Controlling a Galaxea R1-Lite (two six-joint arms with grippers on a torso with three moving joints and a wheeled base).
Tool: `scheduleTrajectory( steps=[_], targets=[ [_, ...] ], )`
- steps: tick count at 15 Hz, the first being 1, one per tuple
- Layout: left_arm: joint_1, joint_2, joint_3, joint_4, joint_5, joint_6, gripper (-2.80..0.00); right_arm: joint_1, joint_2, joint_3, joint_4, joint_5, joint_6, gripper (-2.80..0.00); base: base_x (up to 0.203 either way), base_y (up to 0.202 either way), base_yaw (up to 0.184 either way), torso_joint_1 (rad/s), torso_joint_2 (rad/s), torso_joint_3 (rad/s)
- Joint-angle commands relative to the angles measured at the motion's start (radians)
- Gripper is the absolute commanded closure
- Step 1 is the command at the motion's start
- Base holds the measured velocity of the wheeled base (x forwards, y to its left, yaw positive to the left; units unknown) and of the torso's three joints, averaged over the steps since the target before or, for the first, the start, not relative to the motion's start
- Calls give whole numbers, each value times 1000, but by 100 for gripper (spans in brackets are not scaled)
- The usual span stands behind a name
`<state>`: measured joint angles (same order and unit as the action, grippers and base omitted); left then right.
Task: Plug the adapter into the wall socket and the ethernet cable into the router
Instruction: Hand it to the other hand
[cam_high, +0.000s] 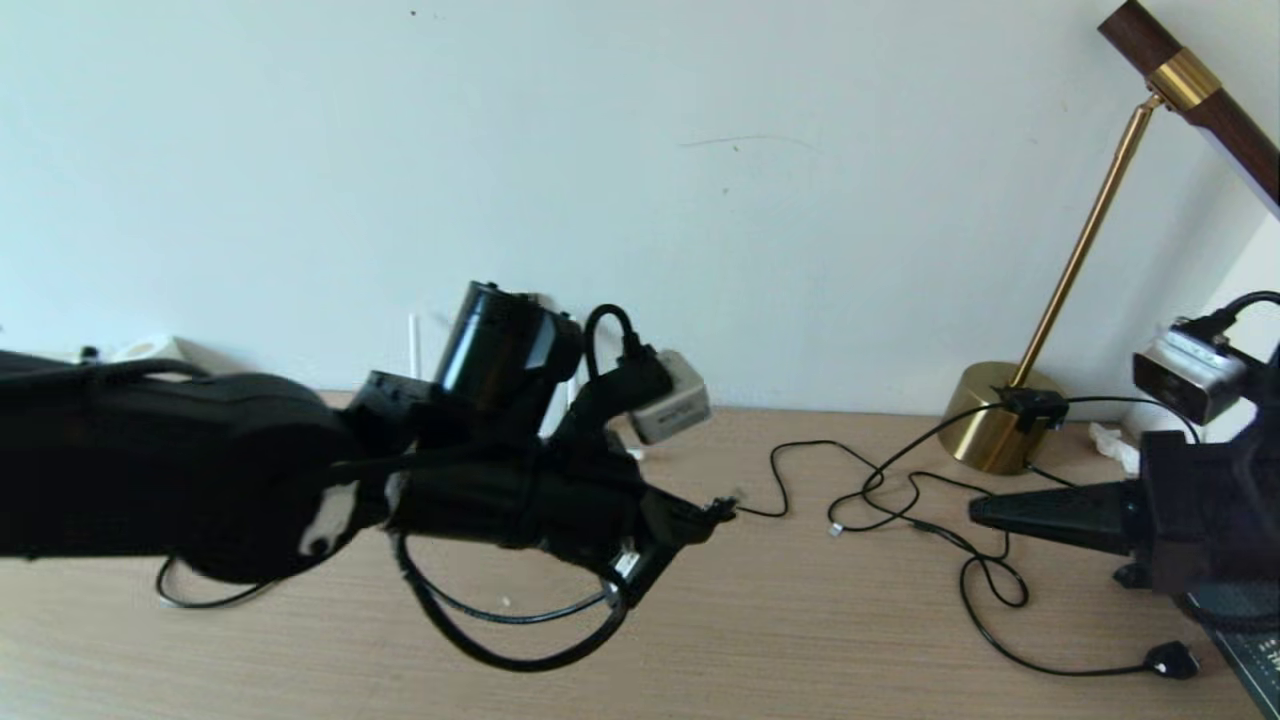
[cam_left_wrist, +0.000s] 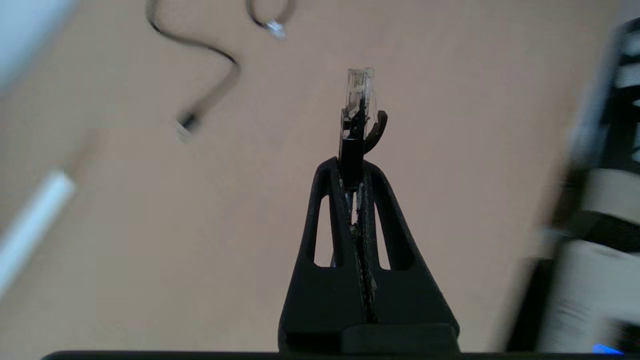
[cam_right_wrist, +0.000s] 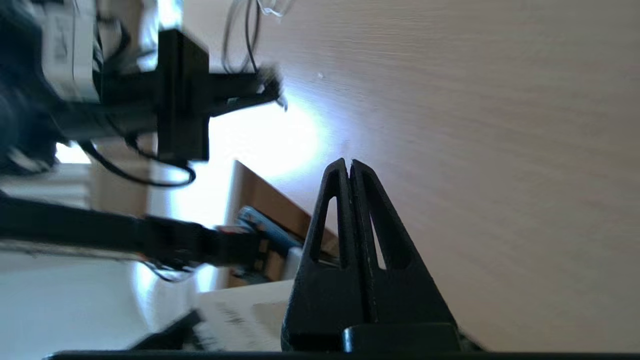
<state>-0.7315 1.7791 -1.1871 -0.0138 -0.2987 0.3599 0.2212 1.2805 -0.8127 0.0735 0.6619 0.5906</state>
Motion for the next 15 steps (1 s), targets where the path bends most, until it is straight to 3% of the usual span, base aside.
scheduleTrajectory(
  steps=[1, 5, 6, 9, 13, 15],
  targets=[
    [-43, 181, -151, -1, 78, 92, 0, 4, 66, -8, -2, 4, -74, 0, 0, 0, 0, 0, 0, 0],
    [-129, 287, -358, 32, 175, 170, 0, 4, 52, 8, -4, 2, -93, 0, 0, 0, 0, 0, 0, 0],
    [-136, 287, -365, 42, 190, 193, 0, 5, 28, 18, -4, 2, -93, -280, 0, 0, 0, 0, 0, 0],
    [-140, 244, -340, 44, 224, 271, 0, 6, -22, 59, -16, 4, -97, -280, 0, 0, 0, 0, 0, 0],
    [-183, 201, -348, 53, 271, 314, 0, 6, 20, 167, -283, 0, -89, -280, 0, 0, 0, 0, 0, 0],
    [-205, 181, -348, 48, 274, 321, 0, 8, 21, 174, -290, 8, -90, -280, 0, 0, 0, 0, 0, 0]
  ],
)
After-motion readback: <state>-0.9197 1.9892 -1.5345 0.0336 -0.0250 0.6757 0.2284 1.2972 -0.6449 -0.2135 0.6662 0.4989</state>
